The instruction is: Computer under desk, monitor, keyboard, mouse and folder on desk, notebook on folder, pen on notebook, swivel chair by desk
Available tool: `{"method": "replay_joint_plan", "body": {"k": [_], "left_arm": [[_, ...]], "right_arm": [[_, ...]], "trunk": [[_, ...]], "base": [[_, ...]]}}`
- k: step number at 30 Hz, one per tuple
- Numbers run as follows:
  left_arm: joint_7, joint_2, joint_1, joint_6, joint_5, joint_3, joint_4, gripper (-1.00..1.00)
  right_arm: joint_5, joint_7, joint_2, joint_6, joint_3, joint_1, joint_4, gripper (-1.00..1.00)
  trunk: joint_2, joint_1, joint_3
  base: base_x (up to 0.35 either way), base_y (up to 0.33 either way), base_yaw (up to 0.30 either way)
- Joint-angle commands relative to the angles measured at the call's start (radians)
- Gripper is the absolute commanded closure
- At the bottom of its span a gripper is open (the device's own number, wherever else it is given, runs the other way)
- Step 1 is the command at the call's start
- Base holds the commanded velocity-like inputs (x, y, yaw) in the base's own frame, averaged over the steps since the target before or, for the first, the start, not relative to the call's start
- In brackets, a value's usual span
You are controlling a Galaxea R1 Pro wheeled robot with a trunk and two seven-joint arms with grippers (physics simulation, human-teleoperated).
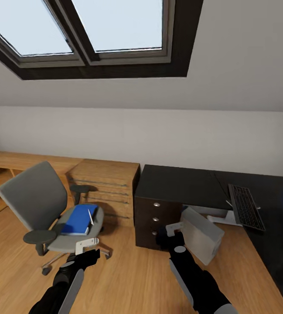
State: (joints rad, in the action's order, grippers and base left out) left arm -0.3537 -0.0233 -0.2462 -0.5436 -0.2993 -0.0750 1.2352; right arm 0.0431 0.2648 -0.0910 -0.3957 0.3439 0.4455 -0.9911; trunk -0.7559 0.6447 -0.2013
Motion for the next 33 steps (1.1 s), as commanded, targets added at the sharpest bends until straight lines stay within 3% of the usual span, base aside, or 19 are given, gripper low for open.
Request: {"method": "replay_joint_plan", "body": {"k": [1,19,29,33], "left_arm": [[-0.01,0.0,-0.001,-0.002,-0.011,-0.002,0.002,-1.0],[-0.011,-0.003,-0.001,-0.002,-0.011,-0.005,-0.001,-1.0],[-0.011,-0.005,-0.001,-0.002,-0.011,-0.006,-0.004,-1.0],[-0.013,-0.005,-0.001,-0.002,-0.011,-0.035,-0.011,-1.0]], "right_arm": [[0.007,0.008,0.0,-0.005,0.003,0.001,-0.001,1.0],[0.004,0.01,0.0,0.003,0.002,0.001,-0.001,1.0],[0.003,0.008,0.002,0.011,0.0,0.001,-0.001,1.0],[0.003,0.011,0.004,0.044,0.0,0.001,0.003,1.0]], "trunk": [[-0.001,0.001,0.0],[-0.001,0.001,0.018],[-0.001,0.001,0.018],[-0.001,0.001,0.018]], "base": [[0.306,0.063,0.063],[0.314,0.008,0.161],[0.321,-0.023,0.037],[0.321,-0.091,0.002]]}}
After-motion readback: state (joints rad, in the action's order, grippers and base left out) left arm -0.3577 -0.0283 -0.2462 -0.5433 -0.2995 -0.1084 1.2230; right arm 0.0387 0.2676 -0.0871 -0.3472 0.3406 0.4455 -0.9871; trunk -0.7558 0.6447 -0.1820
